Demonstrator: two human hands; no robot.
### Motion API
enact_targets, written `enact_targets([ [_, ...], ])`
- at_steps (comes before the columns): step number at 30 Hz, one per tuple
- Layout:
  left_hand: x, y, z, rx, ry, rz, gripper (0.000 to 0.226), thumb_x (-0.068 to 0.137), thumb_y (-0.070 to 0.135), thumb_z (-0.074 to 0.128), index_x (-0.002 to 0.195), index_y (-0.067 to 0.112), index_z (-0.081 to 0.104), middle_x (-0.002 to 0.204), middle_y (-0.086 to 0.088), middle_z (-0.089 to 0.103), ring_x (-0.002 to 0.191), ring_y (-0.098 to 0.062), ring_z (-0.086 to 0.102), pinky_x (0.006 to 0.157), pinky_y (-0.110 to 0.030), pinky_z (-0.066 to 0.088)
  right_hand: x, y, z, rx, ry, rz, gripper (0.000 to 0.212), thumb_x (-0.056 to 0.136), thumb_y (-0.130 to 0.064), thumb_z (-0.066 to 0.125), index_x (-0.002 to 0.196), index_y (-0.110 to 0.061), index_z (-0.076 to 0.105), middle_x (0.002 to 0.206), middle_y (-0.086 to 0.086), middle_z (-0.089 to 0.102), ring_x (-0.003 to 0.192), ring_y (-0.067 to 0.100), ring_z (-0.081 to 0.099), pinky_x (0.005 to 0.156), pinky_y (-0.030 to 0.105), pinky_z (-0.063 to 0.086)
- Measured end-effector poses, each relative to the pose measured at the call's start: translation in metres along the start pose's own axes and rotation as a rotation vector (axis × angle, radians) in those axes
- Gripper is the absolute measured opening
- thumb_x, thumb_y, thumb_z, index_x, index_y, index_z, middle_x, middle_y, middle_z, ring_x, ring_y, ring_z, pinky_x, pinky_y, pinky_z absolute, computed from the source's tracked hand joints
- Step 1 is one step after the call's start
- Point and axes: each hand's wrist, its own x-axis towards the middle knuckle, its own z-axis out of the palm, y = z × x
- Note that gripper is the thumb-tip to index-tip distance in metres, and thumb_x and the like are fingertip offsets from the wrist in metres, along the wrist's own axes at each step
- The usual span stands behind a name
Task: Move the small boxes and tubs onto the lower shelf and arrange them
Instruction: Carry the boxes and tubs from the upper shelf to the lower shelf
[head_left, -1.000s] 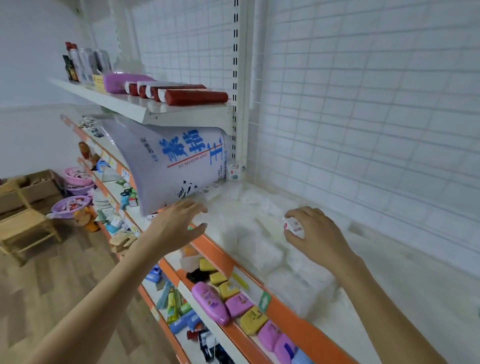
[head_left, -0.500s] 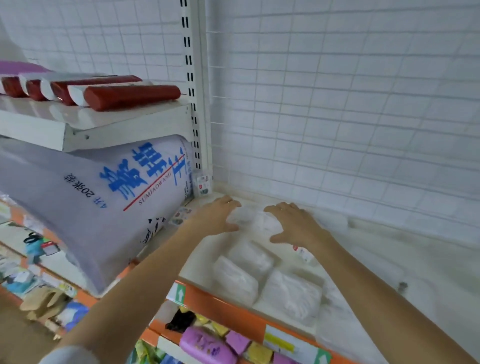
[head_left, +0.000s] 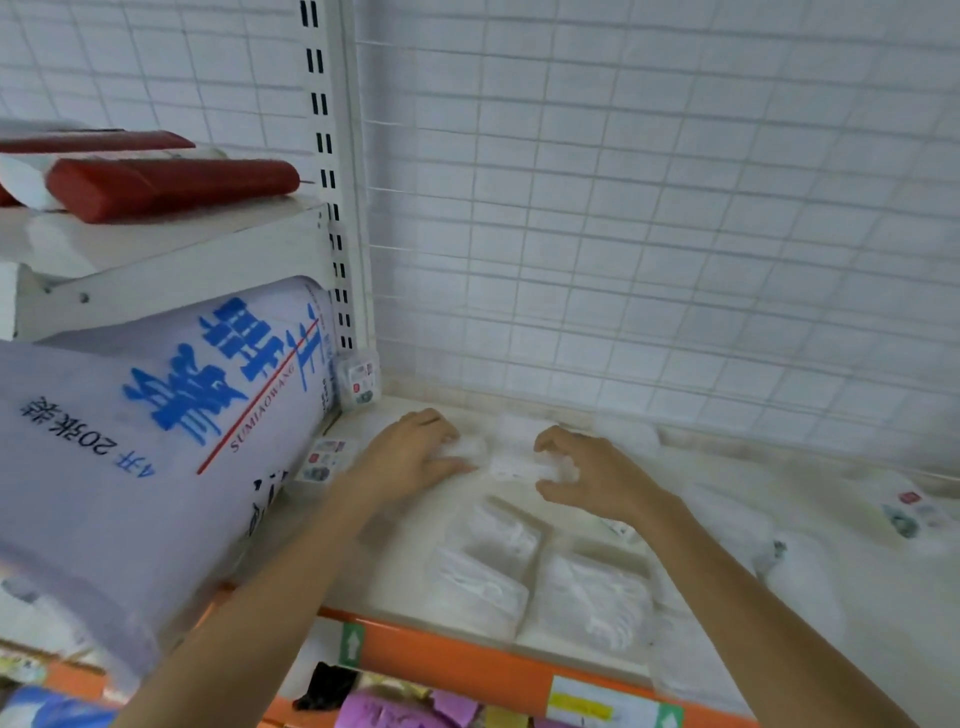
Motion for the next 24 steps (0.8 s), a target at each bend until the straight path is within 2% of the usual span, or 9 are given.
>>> enact_targets([
  [3,0.002,0.004,-0.011,-0.221,-0.025,-0.071,0.028,0.087,0.046,0.057,0.094,0.019,0.062,0.094,0.005,0.061,0.083,-0.011,0.059,0.076,-0.033,0.051,-0.003,0.000,-0.004,0.144,0.000,0.081,0.021,0.086,-0.046,0.053,0.105,-0.036,0.054,0.095,-0.007,0.061,0.080,0.010,0.057,0.064,0.024,0.046],
  [5,0.005,0.006,-0.013,-0.287,-0.065,-0.111,0.012,0.090,0.038,0.055,0.085,0.027,0.058,0.083,0.004,0.065,0.072,-0.010,0.060,0.066,-0.027,0.051,-0.002,-0.003,-0.004,0.284,0.011,0.108,0.015,0.091,-0.042,0.047,0.090,-0.032,0.057,0.076,-0.009,0.059,0.059,0.011,0.046,0.050,0.021,0.037],
  [8,0.007,0.008,-0.011,-0.299,-0.092,-0.159,0.014,0.092,0.035,0.052,0.078,0.034,0.055,0.073,0.006,0.063,0.062,-0.007,0.054,0.053,-0.012,0.037,-0.002,-0.003,-0.007,0.366,0.033,0.124,0.019,0.095,-0.038,0.041,0.092,-0.025,0.055,0.068,-0.007,0.057,0.048,0.009,0.037,0.044,0.019,0.031],
  [11,0.008,0.009,-0.009,-0.306,-0.127,-0.211,0.022,0.096,0.032,0.046,0.088,0.021,0.063,0.082,0.002,0.065,0.073,-0.015,0.058,0.054,-0.011,0.038,0.001,0.003,-0.008,0.403,0.037,0.140,0.017,0.096,-0.037,0.038,0.094,-0.026,0.051,0.073,0.002,0.061,0.050,0.013,0.035,0.044,0.020,0.030],
  [14,0.006,0.011,-0.009,-0.316,-0.144,-0.235,0.030,0.097,0.034,0.041,0.102,0.015,0.064,0.097,-0.001,0.065,0.088,-0.019,0.060,0.063,-0.014,0.040,0.005,0.011,-0.006,0.349,0.055,0.169,0.020,0.097,-0.034,0.038,0.094,-0.023,0.054,0.083,0.005,0.064,0.056,0.018,0.039,0.046,0.023,0.032],
  [16,0.002,0.012,-0.010,-0.355,-0.188,-0.253,0.027,0.094,0.038,0.048,0.108,0.021,0.062,0.103,0.005,0.063,0.093,-0.012,0.059,0.067,-0.012,0.043,0.006,0.016,-0.005,0.286,0.078,0.168,0.022,0.097,-0.030,0.039,0.093,-0.018,0.057,0.087,0.009,0.063,0.054,0.014,0.041,0.047,0.021,0.033],
  [18,-0.001,0.010,-0.012,-0.310,-0.280,-0.249,0.039,0.086,0.047,0.059,0.115,0.022,0.060,0.108,0.007,0.061,0.101,-0.010,0.057,0.081,-0.019,0.044,0.007,0.017,-0.004,0.195,0.091,0.142,0.024,0.096,-0.032,0.039,0.090,-0.017,0.057,0.091,0.008,0.063,0.054,0.009,0.043,0.051,0.021,0.035],
  [21,-0.003,0.006,-0.014,-0.084,-0.389,-0.167,0.064,0.070,0.057,0.056,0.124,0.022,0.053,0.120,0.007,0.058,0.114,-0.009,0.049,0.113,-0.035,0.013,0.007,0.013,-0.003,0.058,0.057,0.122,0.029,0.091,-0.049,0.044,0.099,-0.026,0.059,0.102,-0.009,0.061,0.074,0.003,0.052,0.064,0.023,0.036],
  [24,-0.007,0.006,-0.015,0.003,-0.425,-0.129,0.072,0.067,0.057,0.057,0.129,0.023,0.046,0.120,0.009,0.052,0.113,-0.008,0.043,0.115,-0.038,0.006,0.007,0.008,-0.002,-0.093,0.019,0.130,0.051,0.078,-0.062,0.056,0.116,-0.028,0.054,0.112,-0.012,0.057,0.099,0.009,0.053,0.080,0.027,0.039],
])
